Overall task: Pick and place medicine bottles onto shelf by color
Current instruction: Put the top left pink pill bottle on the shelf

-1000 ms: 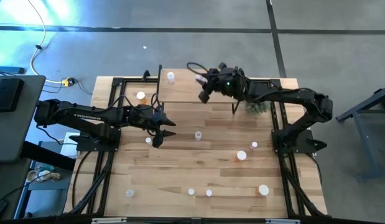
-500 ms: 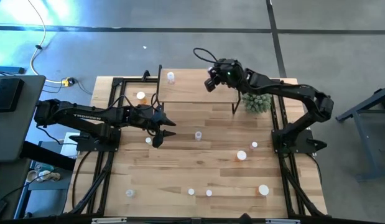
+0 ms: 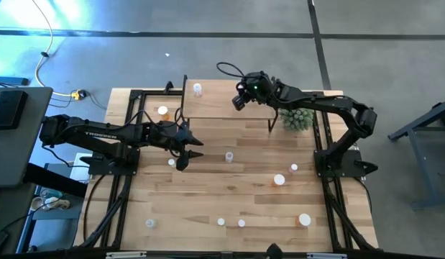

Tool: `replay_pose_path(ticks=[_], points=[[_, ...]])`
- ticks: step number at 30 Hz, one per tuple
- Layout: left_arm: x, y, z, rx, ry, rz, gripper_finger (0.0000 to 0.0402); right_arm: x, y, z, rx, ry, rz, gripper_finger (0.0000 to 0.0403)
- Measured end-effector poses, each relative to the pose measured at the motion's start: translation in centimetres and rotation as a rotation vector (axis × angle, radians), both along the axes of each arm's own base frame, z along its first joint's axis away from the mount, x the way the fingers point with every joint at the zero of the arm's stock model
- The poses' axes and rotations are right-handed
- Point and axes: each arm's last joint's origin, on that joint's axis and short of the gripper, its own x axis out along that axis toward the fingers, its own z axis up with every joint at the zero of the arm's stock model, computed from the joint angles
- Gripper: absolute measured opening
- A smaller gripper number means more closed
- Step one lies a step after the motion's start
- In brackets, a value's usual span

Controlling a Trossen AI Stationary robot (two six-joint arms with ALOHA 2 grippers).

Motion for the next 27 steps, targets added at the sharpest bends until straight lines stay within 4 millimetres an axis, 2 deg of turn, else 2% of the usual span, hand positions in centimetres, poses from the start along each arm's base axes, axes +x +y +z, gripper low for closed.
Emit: replay_pose_path(ticks=[16,27], points=[[0.00,0.00,0.00,-0.001,0.000,0.000,0.0202,-0.09,0.00,-0.41,0.007,0.036,-0.011,0.0105],[0.00,0.00,0.00,-0.001,0.000,0.000,0.0202,-0.12,0.01,-0.42,-0.007,0.053,0.003,0.0177]])
